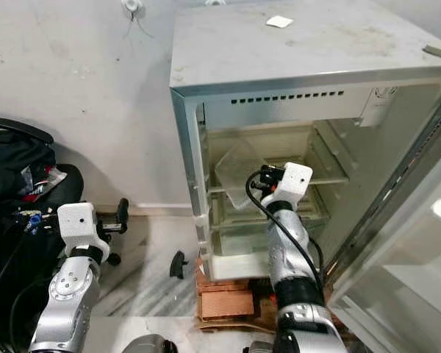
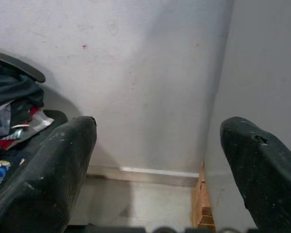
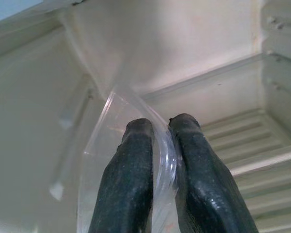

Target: Restocking fridge

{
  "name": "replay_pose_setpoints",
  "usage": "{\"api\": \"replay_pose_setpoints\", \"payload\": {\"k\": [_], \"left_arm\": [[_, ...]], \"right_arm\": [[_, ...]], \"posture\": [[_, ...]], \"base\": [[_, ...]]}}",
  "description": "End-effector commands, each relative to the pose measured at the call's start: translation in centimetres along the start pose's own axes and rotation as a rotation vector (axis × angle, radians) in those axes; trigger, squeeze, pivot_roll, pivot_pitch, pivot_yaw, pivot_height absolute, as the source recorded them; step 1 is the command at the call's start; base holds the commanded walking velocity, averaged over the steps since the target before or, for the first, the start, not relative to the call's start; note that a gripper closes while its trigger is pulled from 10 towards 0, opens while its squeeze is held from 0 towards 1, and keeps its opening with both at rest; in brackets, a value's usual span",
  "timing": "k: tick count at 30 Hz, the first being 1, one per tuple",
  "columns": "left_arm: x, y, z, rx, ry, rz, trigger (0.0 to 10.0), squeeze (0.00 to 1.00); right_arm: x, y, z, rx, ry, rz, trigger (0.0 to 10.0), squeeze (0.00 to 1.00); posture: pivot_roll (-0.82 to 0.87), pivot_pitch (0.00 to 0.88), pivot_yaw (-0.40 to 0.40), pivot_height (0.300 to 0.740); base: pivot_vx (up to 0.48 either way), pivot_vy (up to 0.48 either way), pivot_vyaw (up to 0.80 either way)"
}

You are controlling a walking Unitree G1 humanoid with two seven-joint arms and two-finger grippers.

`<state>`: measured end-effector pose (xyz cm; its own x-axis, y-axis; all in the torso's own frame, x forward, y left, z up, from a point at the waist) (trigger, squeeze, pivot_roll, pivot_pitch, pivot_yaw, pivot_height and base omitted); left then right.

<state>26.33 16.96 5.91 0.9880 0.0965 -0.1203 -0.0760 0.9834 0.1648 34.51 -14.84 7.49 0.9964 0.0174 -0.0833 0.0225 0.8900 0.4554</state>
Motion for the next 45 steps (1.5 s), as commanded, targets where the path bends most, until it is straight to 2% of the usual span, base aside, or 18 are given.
{"api": "replay_pose_setpoints", "payload": {"k": [1,14,25,30,31,32,33,36,38,40,45], "left_arm": [[-0.3,0.8,0.1,0.013,0.004,0.024,10.0,0.0],[-2.7,2.5,0.0,0.037,0.048,0.086,10.0,0.0],[-4.3,2.7,0.5,0.033,0.074,0.117,10.0,0.0],[-5.2,3.0,0.5,0.032,0.097,0.139,10.0,0.0],[-5.4,2.9,0.5,0.031,0.102,0.143,10.0,0.0],[-5.5,2.9,0.5,0.031,0.104,0.144,10.0,0.0],[-5.5,2.8,0.5,0.03,0.104,0.144,10.0,0.0],[-5.7,2.7,0.6,0.028,0.108,0.147,10.0,0.0],[-5.7,2.6,0.6,0.022,0.117,0.155,10.0,0.0],[-5.8,2.5,0.6,0.02,0.12,0.157,10.0,0.0],[-5.7,2.4,0.4,0.012,0.128,0.163,10.0,0.0]], "right_arm": [[0.7,0.6,0.4,0.015,-0.017,-0.001,10.0,0.0],[3.3,0.9,0.5,0.121,0.047,-0.115,10.0,0.0],[4.8,3.0,1.1,0.256,0.082,-0.223,10.0,0.0],[4.9,4.2,0.4,0.372,0.12,-0.265,10.0,0.0],[5.0,4.8,0.2,0.417,0.13,-0.257,10.0,0.96],[5.0,5.0,0.2,0.44,0.132,-0.253,10.0,0.96],[5.0,5.1,0.2,0.448,0.132,-0.251,10.0,1.0],[5.1,5.5,0.1,0.5,0.137,-0.238,10.0,1.0],[5.3,7.0,0.0,0.626,0.159,-0.171,10.0,1.0],[5.3,7.6,-0.2,0.686,0.169,-0.139,10.0,1.0],[5.1,9.0,-0.7,0.721,0.198,-0.05,10.0,1.0]], "posture": [[0.05,0.012,0.049,0.74],[0.17,0.072,0.017,0.74],[0.24,0.113,-0.019,0.74],[0.26,0.134,-0.038,0.74],[0.26,0.137,-0.045,0.74],[0.26,0.137,-0.045,0.74],[0.27,0.14,-0.051,0.74],[0.27,0.145,-0.058,0.74],[0.27,0.147,-0.066,0.74],[0.27,0.148,-0.07,0.74],[0.26,0.151,-0.076,0.74]], "base": [[0.0,0.0,0.0],[0.0,0.0,0.0],[0.0,0.0,0.0],[0.0,0.0,0.0],[0.0,0.0,0.0],[0.0,0.0,0.0],[0.0,0.0,0.0],[0.0,0.0,0.0],[0.0,0.0,0.0],[0.0,0.0,0.0],[0.0,0.0,0.0]]}}
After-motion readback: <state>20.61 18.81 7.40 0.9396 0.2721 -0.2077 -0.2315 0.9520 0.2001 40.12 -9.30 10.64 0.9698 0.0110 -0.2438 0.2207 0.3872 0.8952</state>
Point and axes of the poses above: a point about 5 cm out from each wrist's last joint towards the gripper, its own x axis pointing out of the wrist towards the gripper, its own z axis along the axis of the wrist's last joint, y = z × x, the point moved 2 cm from there along x, pointing out of the wrist towards the gripper, and after that the axes turned 9 degrees about x, right-handed, at the moved point
